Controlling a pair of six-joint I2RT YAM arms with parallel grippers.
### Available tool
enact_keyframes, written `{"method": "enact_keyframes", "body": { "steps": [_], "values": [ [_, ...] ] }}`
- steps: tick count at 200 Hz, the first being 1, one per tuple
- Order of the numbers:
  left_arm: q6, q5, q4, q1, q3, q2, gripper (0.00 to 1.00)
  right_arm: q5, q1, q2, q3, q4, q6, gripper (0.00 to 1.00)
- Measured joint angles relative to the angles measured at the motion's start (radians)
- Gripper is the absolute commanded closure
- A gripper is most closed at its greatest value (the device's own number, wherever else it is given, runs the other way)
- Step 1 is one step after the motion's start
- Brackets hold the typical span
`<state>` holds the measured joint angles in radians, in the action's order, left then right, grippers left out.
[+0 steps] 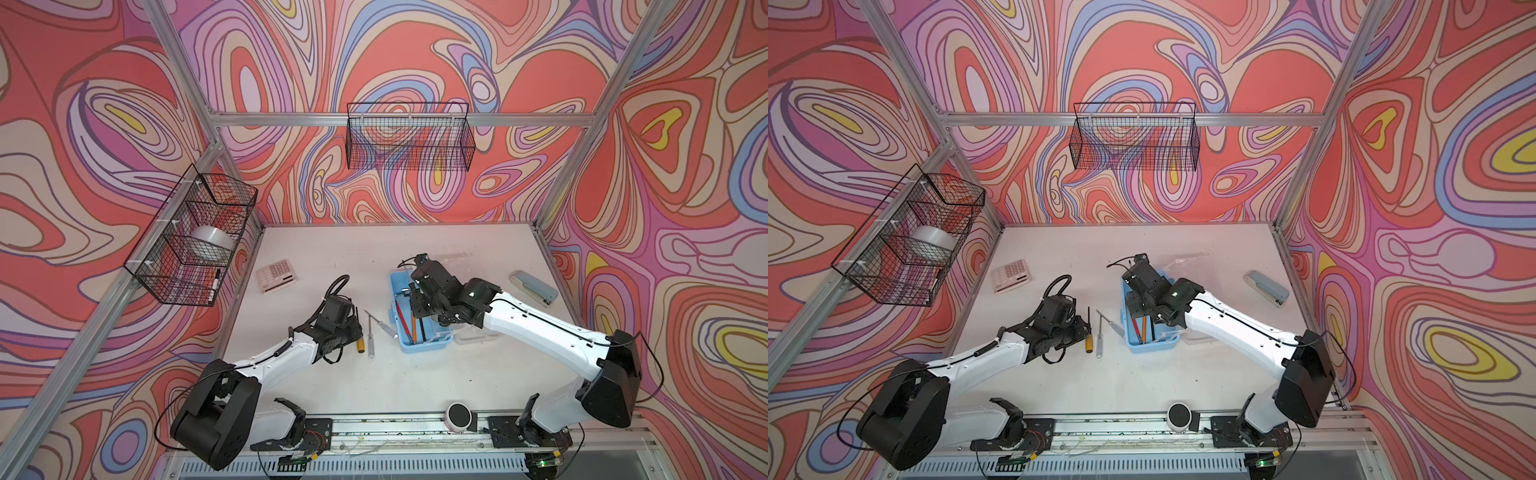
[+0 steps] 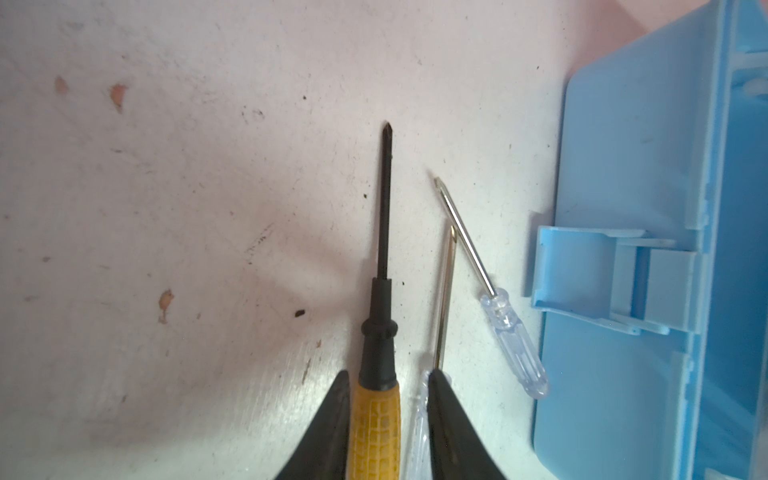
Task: Pack the tool kit
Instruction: 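Lift the black-yellow screwdriver and carry it over the blue box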
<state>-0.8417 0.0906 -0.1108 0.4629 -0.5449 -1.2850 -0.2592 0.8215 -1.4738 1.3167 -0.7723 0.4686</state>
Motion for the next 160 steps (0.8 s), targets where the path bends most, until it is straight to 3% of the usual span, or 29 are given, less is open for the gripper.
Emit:
{"method": "enact_keyframes", "body": {
  "steps": [48, 96, 160],
  "values": [
    [0.004, 0.0, 0.0, 0.0, -0.003, 0.0, 0.68, -0.082, -0.141, 0.128, -0.1, -0.096, -0.053, 1.0],
    [0.011, 0.0, 0.0, 0.0, -0.01, -0.007, 0.68, -0.083, -0.235, 0.178, -0.194, -0.102, -0.099, 1.0],
    [0.021, 0.0, -0.005, 0.0, -0.02, -0.008, 0.68, -0.048, -0.267, 0.168, -0.261, -0.058, -0.117, 1.0]
  ]
}}
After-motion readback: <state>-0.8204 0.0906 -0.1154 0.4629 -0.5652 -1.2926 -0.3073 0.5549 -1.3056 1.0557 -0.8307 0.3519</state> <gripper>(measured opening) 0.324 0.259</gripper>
